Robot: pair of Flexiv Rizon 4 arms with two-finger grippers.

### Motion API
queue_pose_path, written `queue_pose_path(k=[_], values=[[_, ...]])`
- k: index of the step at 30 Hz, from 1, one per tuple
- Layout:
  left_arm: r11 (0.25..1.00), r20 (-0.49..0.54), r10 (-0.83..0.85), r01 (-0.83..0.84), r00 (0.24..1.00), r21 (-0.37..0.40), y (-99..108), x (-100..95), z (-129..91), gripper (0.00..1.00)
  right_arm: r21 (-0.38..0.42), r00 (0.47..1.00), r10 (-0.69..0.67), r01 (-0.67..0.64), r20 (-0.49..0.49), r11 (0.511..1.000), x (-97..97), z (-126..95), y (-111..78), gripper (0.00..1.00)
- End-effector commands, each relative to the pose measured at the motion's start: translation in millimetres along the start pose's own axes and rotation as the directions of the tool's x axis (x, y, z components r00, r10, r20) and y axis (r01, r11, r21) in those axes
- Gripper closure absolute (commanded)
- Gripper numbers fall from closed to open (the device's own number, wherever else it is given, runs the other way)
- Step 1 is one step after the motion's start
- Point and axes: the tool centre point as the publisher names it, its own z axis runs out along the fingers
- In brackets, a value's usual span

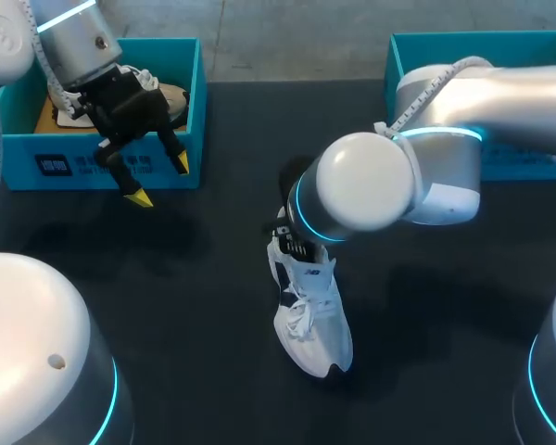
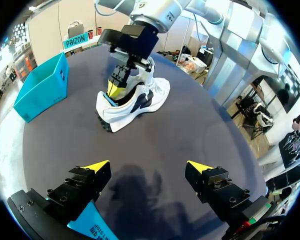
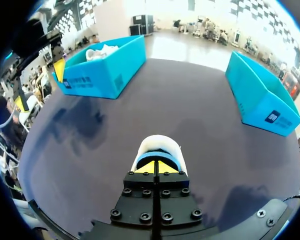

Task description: Take the shoe out of the shoebox, open the shoe tongue, remove and reinsert the insole, then place the shoe into the shoebox

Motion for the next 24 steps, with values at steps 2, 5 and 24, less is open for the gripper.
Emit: queue_pose_path(k=[2, 5, 24], values=[[1.0, -0.001, 0.001, -0.001, 1.0, -0.002, 0, 0.3, 0, 0.0, 0.025, 1.0, -0.005, 0.005, -0.025, 1.0, 0.4, 20, -2.8, 1.0], [1.0, -0.001, 0.001, -0.001, 1.0, -0.002, 0, 0.3, 0, 0.0, 0.048, 0.999, -0.001, 0.002, -0.033, 0.999, -0.9, 28, -9.1, 1.0], [1.0, -0.001, 0.001, -0.001, 1.0, -0.002, 0, 0.3, 0, 0.0, 0.22, 0.998, 0.035, -0.025, -0.045, 0.975, -4.6, 48, -51.6, 1.0]])
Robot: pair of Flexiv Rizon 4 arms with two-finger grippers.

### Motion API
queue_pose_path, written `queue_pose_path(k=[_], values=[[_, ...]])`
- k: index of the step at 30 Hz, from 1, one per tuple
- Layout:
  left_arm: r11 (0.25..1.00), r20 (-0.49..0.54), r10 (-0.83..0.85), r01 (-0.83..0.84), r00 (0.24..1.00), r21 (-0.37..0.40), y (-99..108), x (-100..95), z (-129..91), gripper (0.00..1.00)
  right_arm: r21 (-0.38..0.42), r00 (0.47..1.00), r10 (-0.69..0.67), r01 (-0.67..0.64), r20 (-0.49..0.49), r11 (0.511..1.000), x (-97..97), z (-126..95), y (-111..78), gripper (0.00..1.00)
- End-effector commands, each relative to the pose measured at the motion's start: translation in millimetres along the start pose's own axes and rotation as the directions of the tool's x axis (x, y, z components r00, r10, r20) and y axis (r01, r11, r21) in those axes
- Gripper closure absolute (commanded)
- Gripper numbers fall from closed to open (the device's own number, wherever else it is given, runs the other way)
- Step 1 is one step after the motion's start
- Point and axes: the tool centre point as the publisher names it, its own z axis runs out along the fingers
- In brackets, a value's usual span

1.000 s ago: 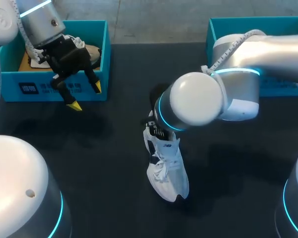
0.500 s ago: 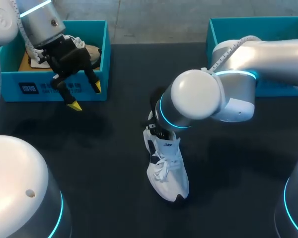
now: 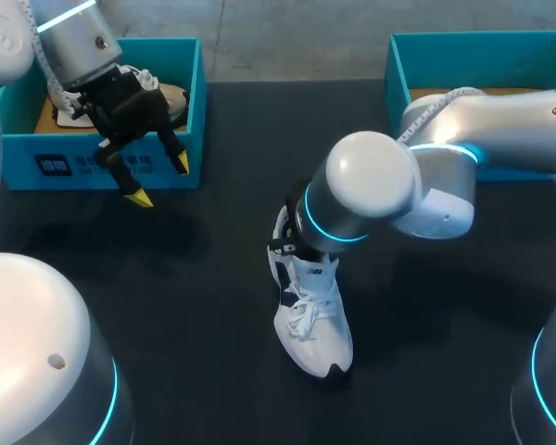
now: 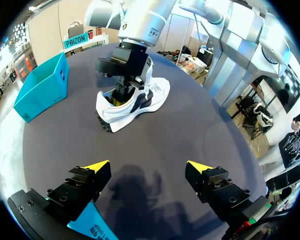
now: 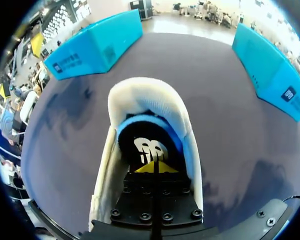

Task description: Take the shoe out of the shoebox, open the shoe tongue, remove and reinsert the insole, then place the shoe into the shoebox

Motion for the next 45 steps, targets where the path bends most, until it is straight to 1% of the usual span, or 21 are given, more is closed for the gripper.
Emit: queue_pose_path(k=[1, 5, 8, 12, 16, 17, 19, 23, 29, 35, 37, 45], values=[[1.0, 0.0, 0.001, -0.001, 1.0, -0.002, 0, 0.3, 0, 0.0, 0.064, 1.0, -0.004, 0.004, 0.003, 0.998, 2.4, 5, -6.3, 1.0], [1.0, 0.0, 0.001, -0.001, 1.0, -0.002, 0, 0.3, 0, 0.0, 0.153, 1.0, 0.002, -0.005, 0.021, 0.988, 5.9, 0, -18.1, 1.0], [1.0, 0.0, 0.001, -0.001, 1.0, -0.002, 0, 0.3, 0, 0.0, 0.182, 1.0, 0.008, -0.013, 0.029, 0.983, 6.9, -2, -27.8, 1.0], [1.0, 0.0, 0.001, -0.001, 1.0, -0.002, 0, 0.3, 0, 0.0, 0.21, 0.999, 0.029, -0.035, 0.031, 0.977, 4.1, -3, -41.1, 1.0], [1.0, 0.0, 0.001, -0.001, 1.0, -0.002, 0, 0.3, 0, 0.0, 0.212, 0.998, 0.056, -0.06, 0.027, 0.975, 1.1, -8, -54.8, 1.0], [1.0, 0.0, 0.001, -0.001, 1.0, -0.002, 0, 0.3, 0, 0.0, 0.198, 0.998, 0.061, -0.066, 0.028, 0.978, 1.3, -11, -55.5, 1.0], [1.0, 0.0, 0.001, -0.001, 1.0, -0.002, 0, 0.3, 0, 0.0, 0.161, 0.998, 0.052, -0.058, 0.041, 0.985, 3.6, -22, -51.0, 1.0], [1.0, 0.0, 0.001, -0.001, 1.0, -0.002, 0, 0.3, 0, 0.0, 0.083, 0.999, 0.024, -0.028, 0.044, 0.996, 5.8, -40, -32.6, 1.0], [1.0, 0.0, 0.001, -0.001, 1.0, -0.002, 0, 0.3, 0, 0.0, -0.01, 0.999, -0.014, 0.014, 0.048, 1.0, 9.1, -54, -2.6, 1.0], [1.0, 0.0, 0.001, -0.001, 1.0, -0.002, 0, 0.3, 0, 0.0, -0.069, 0.998, -0.047, 0.05, 0.047, 0.996, 11.5, -54, 20.6, 1.0], [1.0, 0.0, 0.001, -0.001, 1.0, -0.002, 0, 0.3, 0, 0.0, -0.088, 0.997, -0.053, 0.057, 0.05, 0.994, 12.3, -53, 25.1, 1.0], [1.0, 0.0, 0.001, -0.001, 1.0, -0.002, 0, 0.3, 0, 0.0, -0.11, 0.997, -0.052, 0.057, 0.049, 0.992, 11.4, -47, 37.8, 1.0]])
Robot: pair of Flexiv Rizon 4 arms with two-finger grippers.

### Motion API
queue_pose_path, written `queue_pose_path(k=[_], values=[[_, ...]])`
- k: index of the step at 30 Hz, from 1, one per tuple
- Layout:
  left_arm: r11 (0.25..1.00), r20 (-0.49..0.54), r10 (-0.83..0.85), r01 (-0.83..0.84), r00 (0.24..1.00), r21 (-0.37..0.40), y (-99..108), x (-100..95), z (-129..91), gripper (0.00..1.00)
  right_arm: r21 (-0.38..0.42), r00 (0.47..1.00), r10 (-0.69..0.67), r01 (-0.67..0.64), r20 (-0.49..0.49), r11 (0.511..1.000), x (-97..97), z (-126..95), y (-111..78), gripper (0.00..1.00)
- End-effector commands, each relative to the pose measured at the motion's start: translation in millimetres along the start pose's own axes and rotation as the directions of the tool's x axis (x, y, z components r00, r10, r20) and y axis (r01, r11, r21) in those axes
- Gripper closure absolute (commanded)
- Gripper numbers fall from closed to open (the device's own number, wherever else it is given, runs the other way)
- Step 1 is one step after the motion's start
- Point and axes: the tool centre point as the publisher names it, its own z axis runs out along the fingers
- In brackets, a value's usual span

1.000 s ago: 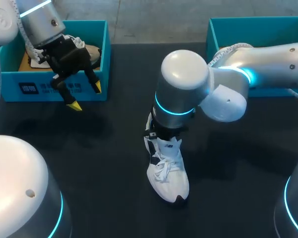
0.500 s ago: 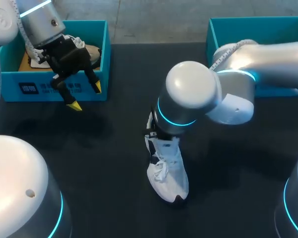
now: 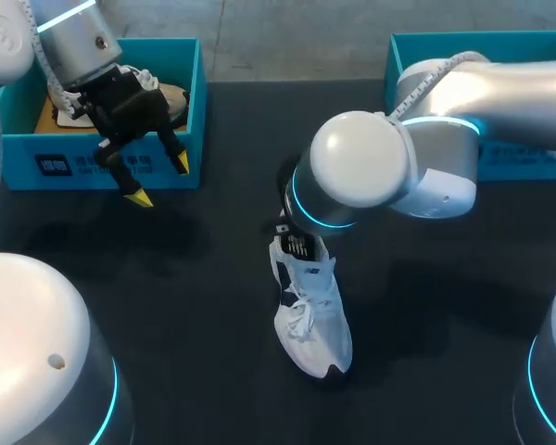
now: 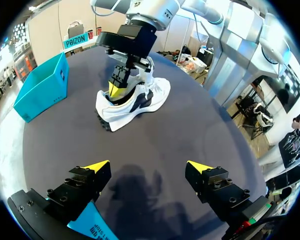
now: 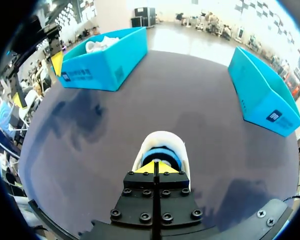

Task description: Take the shoe out of the shoebox, open the shoe tongue, remove and reinsert the insole, then place the shoe into the shoebox

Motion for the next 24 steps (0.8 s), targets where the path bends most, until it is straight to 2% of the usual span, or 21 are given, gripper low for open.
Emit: queue_pose_path(k=[1, 9, 24], values=[[1.0, 0.0, 0.001, -0.001, 1.0, -0.002, 0, 0.3, 0, 0.0, -0.008, 1.0, 0.002, -0.002, -0.008, 1.0, 0.5, 5, 3.0, 1.0], [1.0, 0.0, 0.001, -0.001, 1.0, -0.002, 0, 0.3, 0, 0.0, -0.016, 1.0, -0.005, 0.005, 0.004, 1.0, 1.9, 5, 12.1, 1.0], [1.0, 0.0, 0.001, -0.001, 1.0, -0.002, 0, 0.3, 0, 0.0, 0.049, 1.0, 0.004, -0.003, -0.028, 0.999, -1.2, 42, 11.8, 1.0]])
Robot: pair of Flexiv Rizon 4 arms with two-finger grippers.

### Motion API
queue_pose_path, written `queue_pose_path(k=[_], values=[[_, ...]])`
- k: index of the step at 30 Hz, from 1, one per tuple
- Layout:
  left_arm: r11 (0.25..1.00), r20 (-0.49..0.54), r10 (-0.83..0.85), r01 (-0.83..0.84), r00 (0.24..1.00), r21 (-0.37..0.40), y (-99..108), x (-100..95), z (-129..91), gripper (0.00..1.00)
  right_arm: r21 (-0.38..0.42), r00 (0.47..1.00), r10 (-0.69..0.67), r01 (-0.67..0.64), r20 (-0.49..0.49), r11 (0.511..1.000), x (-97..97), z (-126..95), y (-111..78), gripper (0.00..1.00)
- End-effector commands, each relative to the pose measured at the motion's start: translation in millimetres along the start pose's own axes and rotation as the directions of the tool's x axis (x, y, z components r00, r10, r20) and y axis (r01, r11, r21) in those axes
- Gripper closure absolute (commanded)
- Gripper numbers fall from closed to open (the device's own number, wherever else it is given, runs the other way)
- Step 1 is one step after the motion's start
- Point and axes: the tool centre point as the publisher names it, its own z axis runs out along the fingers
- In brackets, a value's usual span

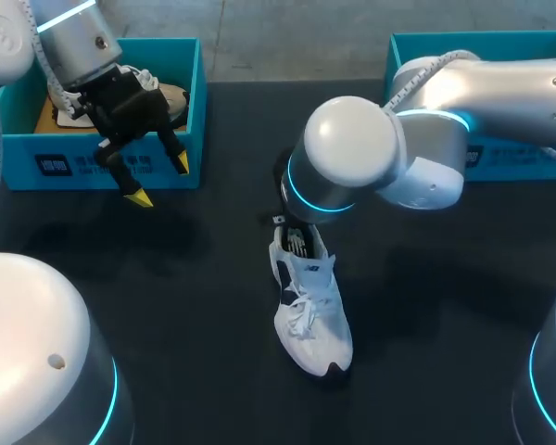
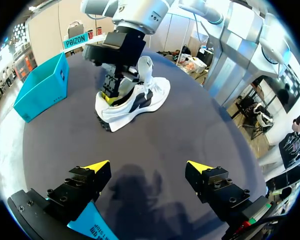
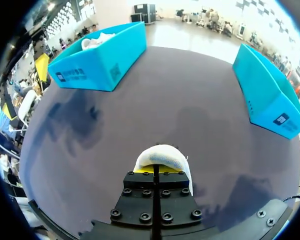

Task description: Take the shoe out of the shoebox, open the shoe tongue, remove and reinsert the insole, then place the shoe into the shoebox

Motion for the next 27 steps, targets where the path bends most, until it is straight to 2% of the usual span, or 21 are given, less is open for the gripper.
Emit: queue_pose_path(k=[1, 14, 18, 23, 27], values=[[1.0, 0.0, 0.001, -0.001, 1.0, -0.002, 0, 0.3, 0, 0.0, 0.011, 1.0, 0.0, 0.001, -0.014, 1.0, 0.4, 15, 0.1, 1.0], [1.0, 0.0, 0.001, -0.001, 1.0, -0.002, 0, 0.3, 0, 0.0, 0.049, 1.0, 0.018, -0.017, -0.025, 0.999, -1.2, 26, -17.7, 1.0], [1.0, 0.0, 0.001, -0.001, 1.0, -0.002, 0, 0.3, 0, 0.0, 0.018, 1.0, 0.022, -0.022, -0.01, 1.0, 0.5, 11, -22.4, 1.0], [1.0, 0.0, 0.001, -0.001, 1.0, -0.002, 0, 0.3, 0, 0.0, -0.06, 1.0, 0.009, -0.008, 0.024, 0.998, 4.0, -16, -16.9, 1.0], [1.0, 0.0, 0.001, -0.001, 1.0, -0.002, 0, 0.3, 0, 0.0, -0.082, 0.999, -0.004, 0.007, 0.033, 0.997, 6.6, -23, -12.4, 1.0]])
